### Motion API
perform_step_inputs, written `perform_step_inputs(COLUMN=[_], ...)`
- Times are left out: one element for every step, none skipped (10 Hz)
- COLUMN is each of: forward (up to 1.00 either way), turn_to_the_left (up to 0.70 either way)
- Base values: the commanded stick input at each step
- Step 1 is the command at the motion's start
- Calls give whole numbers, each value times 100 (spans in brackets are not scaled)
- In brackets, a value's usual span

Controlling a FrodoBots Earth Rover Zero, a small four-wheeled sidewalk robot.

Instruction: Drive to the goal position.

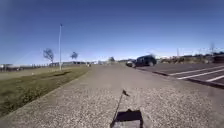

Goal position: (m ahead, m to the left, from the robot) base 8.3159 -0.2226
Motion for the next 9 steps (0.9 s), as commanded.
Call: perform_step_inputs(forward=[70,70,70,70,70,70,70,70,70], turn_to_the_left=[0,0,0,0,0,0,0,0,0])
